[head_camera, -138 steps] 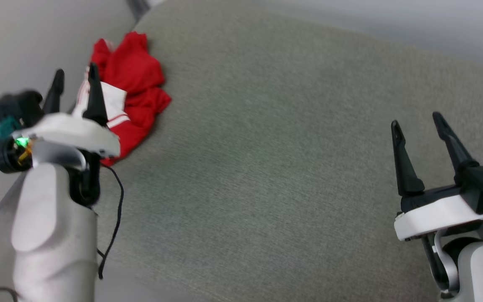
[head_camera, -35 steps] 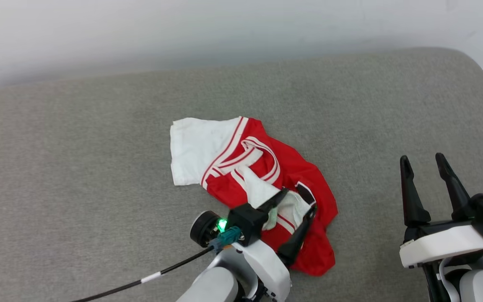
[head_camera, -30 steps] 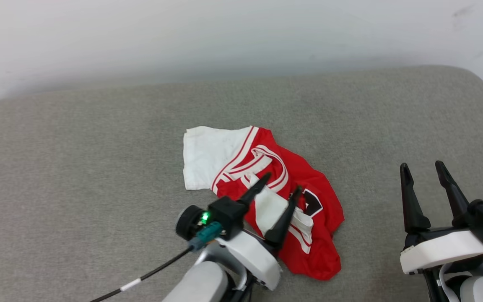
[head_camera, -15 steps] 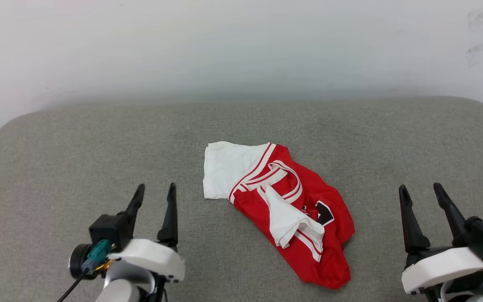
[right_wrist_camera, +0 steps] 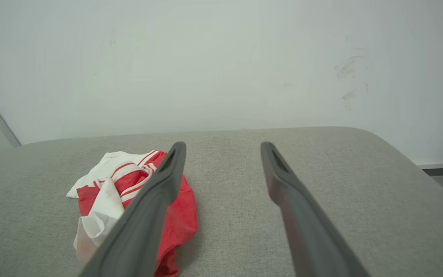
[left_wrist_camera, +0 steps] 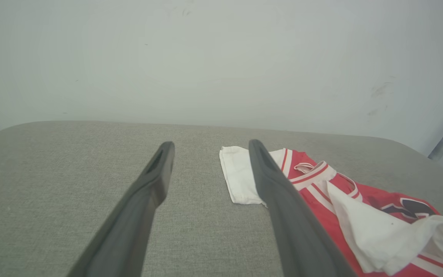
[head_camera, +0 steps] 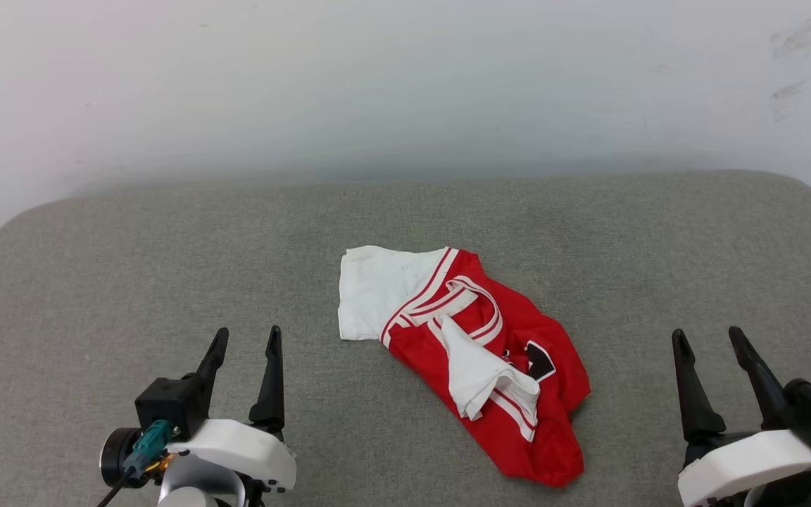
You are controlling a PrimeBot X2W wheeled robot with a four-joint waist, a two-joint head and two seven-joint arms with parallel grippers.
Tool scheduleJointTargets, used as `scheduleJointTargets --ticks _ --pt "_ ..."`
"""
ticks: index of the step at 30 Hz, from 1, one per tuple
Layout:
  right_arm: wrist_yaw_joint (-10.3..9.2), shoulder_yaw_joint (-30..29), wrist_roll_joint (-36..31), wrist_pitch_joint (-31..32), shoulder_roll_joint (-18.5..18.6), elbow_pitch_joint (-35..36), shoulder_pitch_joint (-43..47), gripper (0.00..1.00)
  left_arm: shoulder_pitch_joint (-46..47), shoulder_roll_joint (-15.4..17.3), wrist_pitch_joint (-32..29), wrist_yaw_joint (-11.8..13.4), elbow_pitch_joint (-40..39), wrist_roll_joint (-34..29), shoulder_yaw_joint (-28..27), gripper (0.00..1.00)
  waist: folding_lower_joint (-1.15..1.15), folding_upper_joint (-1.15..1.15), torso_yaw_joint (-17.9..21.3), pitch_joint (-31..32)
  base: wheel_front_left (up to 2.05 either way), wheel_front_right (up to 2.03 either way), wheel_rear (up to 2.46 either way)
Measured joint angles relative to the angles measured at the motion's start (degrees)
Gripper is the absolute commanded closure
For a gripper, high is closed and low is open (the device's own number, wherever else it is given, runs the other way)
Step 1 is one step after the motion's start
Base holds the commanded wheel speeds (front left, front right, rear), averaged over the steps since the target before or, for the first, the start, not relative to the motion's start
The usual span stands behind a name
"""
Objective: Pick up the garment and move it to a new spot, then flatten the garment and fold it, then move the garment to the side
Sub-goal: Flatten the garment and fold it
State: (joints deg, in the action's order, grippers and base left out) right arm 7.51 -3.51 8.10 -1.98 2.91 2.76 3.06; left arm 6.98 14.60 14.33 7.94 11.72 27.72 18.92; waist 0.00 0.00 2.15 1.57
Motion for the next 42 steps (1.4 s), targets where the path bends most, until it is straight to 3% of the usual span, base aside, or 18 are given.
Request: scheduleJointTargets --ticks 5,11,15,19,28,29,30,36,42 --pt "-0.01 0.1 4.0 2.6 0.1 -1.0 0.2 0.0 0.0 0.4 0.0 0.2 -0.6 0.1 -0.1 0.0 0.0 0.0 -0.3 -0.1 0.0 0.0 0.0" --pt "-0.01 6.2 3.5 19.7 0.6 -1.6 -3.1 0.0 0.5 0.2 0.0 0.3 -1.3 0.2 0.0 0.0 0.0 0.0 -2.1 -0.7 0.0 0.0 0.0" --pt "-0.01 11.7 5.9 32.0 4.7 -0.7 -5.2 0.0 1.0 -0.5 0.1 -0.1 -1.4 -0.3 0.8 0.0 0.0 0.0 -4.2 -1.1 0.0 0.0 0.0" --pt "-0.01 17.0 8.4 40.5 8.7 1.1 -8.3 0.0 2.0 -1.0 0.3 -0.4 -1.8 -0.8 1.4 0.0 0.0 0.0 -6.2 -2.2 0.0 0.0 0.0" --pt "0.0 28.5 10.9 48.3 17.0 -1.2 -17.7 0.0 4.1 -2.6 0.5 -1.6 -1.0 -1.3 2.1 0.0 0.0 0.0 -9.4 -6.5 0.0 0.0 0.0" --pt "0.0 29.1 11.2 48.5 17.4 -1.9 -18.4 0.55 4.2 -2.7 0.5 -1.8 -0.8 -1.4 2.0 0.0 0.0 0.0 -9.7 -6.9 0.0 0.0 0.0" --pt "0.0 29.9 11.3 48.5 17.8 -2.3 -19.0 1.0 4.3 -2.8 0.6 -1.9 -0.6 -1.4 1.9 0.0 0.0 0.0 -9.9 -7.2 0.0 0.0 0.0" --pt "0.0 29.9 12.0 46.6 18.8 -3.5 -22.5 1.0 4.6 -3.3 0.6 -2.4 0.1 -1.8 0.9 0.0 0.0 0.0 -9.6 -8.0 0.0 0.0 0.0" --pt "0.0 18.0 10.8 41.2 15.6 -5.1 -23.2 1.0 4.6 -3.8 0.7 -2.8 0.0 -2.5 -0.2 0.0 0.0 0.0 -7.3 -7.7 0.0 0.0 0.0"
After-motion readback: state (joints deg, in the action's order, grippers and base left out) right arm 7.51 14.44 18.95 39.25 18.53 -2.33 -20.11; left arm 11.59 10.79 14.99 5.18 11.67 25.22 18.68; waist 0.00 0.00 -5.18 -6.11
